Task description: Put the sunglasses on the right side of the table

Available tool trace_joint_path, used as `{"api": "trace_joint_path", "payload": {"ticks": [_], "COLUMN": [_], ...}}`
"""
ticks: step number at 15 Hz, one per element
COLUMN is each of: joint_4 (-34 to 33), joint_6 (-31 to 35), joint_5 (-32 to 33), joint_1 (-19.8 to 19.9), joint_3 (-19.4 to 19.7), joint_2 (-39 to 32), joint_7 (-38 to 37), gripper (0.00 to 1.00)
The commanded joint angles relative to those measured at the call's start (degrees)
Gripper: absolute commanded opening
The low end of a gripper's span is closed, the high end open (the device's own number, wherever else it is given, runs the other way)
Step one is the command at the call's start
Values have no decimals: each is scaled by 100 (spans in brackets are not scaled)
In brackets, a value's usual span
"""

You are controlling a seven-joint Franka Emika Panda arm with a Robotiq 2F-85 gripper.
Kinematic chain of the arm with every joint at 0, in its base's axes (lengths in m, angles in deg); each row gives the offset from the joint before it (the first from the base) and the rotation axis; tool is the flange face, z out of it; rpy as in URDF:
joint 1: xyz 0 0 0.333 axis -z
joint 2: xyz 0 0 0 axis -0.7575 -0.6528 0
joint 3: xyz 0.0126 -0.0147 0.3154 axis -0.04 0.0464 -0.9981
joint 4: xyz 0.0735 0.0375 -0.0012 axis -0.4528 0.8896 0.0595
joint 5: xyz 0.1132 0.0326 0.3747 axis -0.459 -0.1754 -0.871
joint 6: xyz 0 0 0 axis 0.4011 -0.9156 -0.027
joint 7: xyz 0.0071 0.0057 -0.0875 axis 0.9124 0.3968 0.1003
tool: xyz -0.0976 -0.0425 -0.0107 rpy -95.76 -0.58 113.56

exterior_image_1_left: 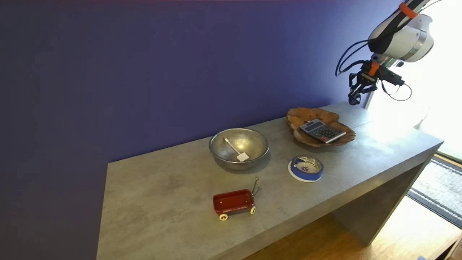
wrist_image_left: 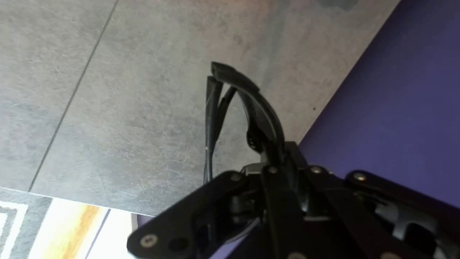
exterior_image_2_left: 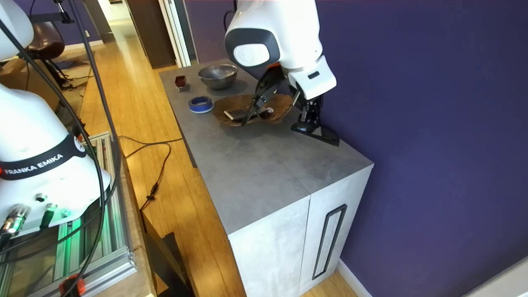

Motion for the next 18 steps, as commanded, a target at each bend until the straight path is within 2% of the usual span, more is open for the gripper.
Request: {"api": "trace_joint_path", "payload": {"ticks": [1, 4, 7, 9, 12, 13, 14, 17, 18], "joint_4": [-342, -398, -380, -385, -517, -549, -574, -485, -368], "joint_6": [175, 373, 690, 961, 1222, 1202, 1172, 1042, 939], "joint_5": [-446, -443, -406, -344, -316, -311, -305, -249, -241], "joint_1": [699, 1020, 1181, 1173, 971, 907, 864, 927, 775], "joint_3": [-589, -818, -1012, -1053, -865, -787, -725, -780, -616], "joint_2": [-326, -554, -767, -912, -1108, -1134, -1160, -1035, -863], "joint_7": [286, 398, 320, 257, 86, 50, 33, 117, 93], "gripper": [2, 2, 2, 2, 2, 24, 36, 55, 62]}}
